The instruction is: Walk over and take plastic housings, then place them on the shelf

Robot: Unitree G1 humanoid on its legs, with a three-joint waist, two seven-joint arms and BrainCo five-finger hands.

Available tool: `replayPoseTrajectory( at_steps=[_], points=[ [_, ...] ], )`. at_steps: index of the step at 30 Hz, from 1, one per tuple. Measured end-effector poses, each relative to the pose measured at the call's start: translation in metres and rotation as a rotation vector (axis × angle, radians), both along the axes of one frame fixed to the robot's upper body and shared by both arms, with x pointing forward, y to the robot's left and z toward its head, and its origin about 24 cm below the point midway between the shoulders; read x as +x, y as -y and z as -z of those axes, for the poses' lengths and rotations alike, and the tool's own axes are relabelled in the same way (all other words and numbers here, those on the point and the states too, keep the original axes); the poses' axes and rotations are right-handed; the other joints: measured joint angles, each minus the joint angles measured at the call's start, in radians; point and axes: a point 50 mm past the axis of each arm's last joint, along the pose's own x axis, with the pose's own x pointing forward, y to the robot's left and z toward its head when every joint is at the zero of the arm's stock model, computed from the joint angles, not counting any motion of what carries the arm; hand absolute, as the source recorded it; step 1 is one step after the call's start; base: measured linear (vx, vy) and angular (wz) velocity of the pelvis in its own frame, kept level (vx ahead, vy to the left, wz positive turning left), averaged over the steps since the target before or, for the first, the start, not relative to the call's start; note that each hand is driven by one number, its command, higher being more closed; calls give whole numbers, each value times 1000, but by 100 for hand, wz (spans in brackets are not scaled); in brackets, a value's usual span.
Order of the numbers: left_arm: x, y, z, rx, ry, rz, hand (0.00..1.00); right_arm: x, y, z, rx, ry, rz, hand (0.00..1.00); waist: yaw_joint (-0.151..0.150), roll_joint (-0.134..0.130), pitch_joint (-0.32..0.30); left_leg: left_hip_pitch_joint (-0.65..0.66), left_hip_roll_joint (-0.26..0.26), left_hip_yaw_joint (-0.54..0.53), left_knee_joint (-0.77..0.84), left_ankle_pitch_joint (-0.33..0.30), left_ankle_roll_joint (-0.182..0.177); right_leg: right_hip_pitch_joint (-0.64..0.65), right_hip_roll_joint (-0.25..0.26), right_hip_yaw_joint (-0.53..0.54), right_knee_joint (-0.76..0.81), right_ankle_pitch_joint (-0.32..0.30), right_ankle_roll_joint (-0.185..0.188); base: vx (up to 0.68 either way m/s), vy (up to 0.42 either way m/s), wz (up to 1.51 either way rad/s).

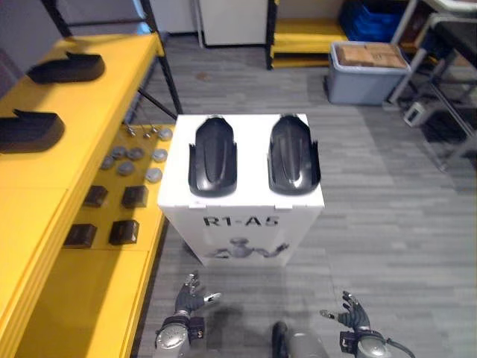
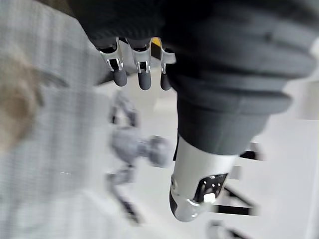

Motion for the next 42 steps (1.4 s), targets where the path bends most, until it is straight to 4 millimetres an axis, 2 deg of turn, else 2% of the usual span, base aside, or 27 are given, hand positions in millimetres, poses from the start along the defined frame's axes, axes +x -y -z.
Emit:
replayPoseTrajectory(
  at_steps=[1, 3, 4, 5, 6, 8, 9, 13, 17, 19, 22, 23, 27, 29, 33, 37, 39, 42],
  points=[
    [1, 2, 0, -5, 3, 0, 0, 4, 1, -3, -1, 23, 6, 0, 13, 1, -4, -34, 8, 38, -28, -11, -11, 44, -1, 2, -46, 0, 0, 261, -50, -1],
    [1, 0, 0, 0, 2, -2, 0, 9, 1, -6, 8, 45, 13, 0, 12, 9, -7, -68, 1, 62, -214, -4, -6, 88, -1, -5, -92, 2, 4, 211, 20, 0],
    [1, 0, 0, 1, 0, -3, 0, 9, 1, -6, 9, 44, 16, 0, 11, 14, -10, -69, -15, 60, -357, 37, 16, 98, 5, -5, -103, -1, 18, 232, 105, -4],
    [-1, 2, 1, -4, -5, -4, 0, 6, 6, -6, 1, 41, 27, 0, 11, 43, -23, -71, -18, 47, -516, 162, 23, 105, 33, 2, -113, -10, 33, 291, 158, 2],
    [-2, -3, 4, 11, -22, -1, 0, 5, 4, -3, 18, 33, 58, 0, 7, 28, -30, -47, -34, 49, -558, 146, 18, 116, 25, 5, -121, -15, 42, 254, 147, 2],
    [-2, -9, 4, 31, -25, 2, 0, 1, 3, -2, 22, 28, 71, 0, 7, -9, -36, -8, -76, 65, -647, 176, 26, 111, -13, 8, -125, -25, 59, 249, 111, 5],
    [-3, -11, 4, 37, -30, 2, 0, 1, 7, -4, 17, 39, 93, 0, 6, -13, -38, 13, -94, 74, -690, 189, 34, 114, -29, 12, -126, -26, 61, 193, 72, 0],
    [-11, -23, 6, 72, -52, -1, 0, 16, 15, -28, -19, 170, 111, 0, 3, -14, -40, 60, -112, 92, -758, 204, 37, 125, -41, 39, -126, -27, 64, 120, 72, -8],
    [-24, -31, 11, 82, -84, -22, 0, 34, 37, -86, -125, 433, 144, 0, -7, -17, -47, 105, -116, 114, -844, 240, 27, 117, -35, 76, -126, -26, 65, 32, 25, -12],
    [-33, -32, 14, 83, -108, -28, 0, 37, 46, -109, -185, 520, 158, 0, -24, -21, -50, 119, -116, 119, -876, 256, 24, 115, -31, 87, -126, -26, 65, 11, 3, -11],
    [-41, -33, 17, 89, -130, -24, 0, 38, 54, -128, -239, 582, 145, 0, -29, -27, -64, 127, -117, 132, -910, 273, 25, 101, -26, 95, -126, -26, 65, -25, 1, -13],
    [-43, -32, 18, 92, -137, -16, 0, 41, 54, -138, -261, 621, 125, 0, -27, -28, -69, 134, -119, 140, -926, 283, 25, 95, -26, 111, -126, -25, 67, -45, 14, -18],
    [-49, -32, 20, 83, -147, -5, 0, 51, 51, -161, -302, 718, 44, 0, -26, -28, -84, 133, -122, 141, -948, 302, 29, 83, -26, 115, -126, -22, 74, -69, 15, -4],
    [-52, -32, 21, 78, -156, 1, 0, 63, 44, -173, -314, 765, -35, 0, -24, -27, -85, 135, -124, 136, -949, 308, 31, 80, -27, 114, -126, -21, 78, -120, 18, 4],
    [-58, -29, 25, 69, -177, 16, 0, 82, 29, -182, -336, 799, -145, 0, -17, -20, -91, 129, -128, 117, -953, 317, 34, 78, -30, 104, -126, -23, 84, -109, 17, 9],
    [-60, -27, 27, 65, -188, 24, 0, 101, 26, -171, -385, 731, -185, 0, -15, -19, -92, 108, -139, 85, -953, 326, 41, 76, -38, 75, -131, -21, 87, -45, 22, 24],
    [-60, -27, 27, 67, -188, 23, 0, 115, 23, -167, -439, 690, -190, 0, -2, -18, -92, 101, -144, 77, -953, 328, 43, 80, -42, 64, -143, -15, 90, -6, 26, 14],
    [-59, -26, 27, 68, -186, 24, 0, 125, 23, -167, -501, 659, -173, 0, 12, -18, -92, 95, -150, 65, -952, 330, 45, 85, -45, 54, -151, -15, 90, 15, 13, 13]
  ],
)
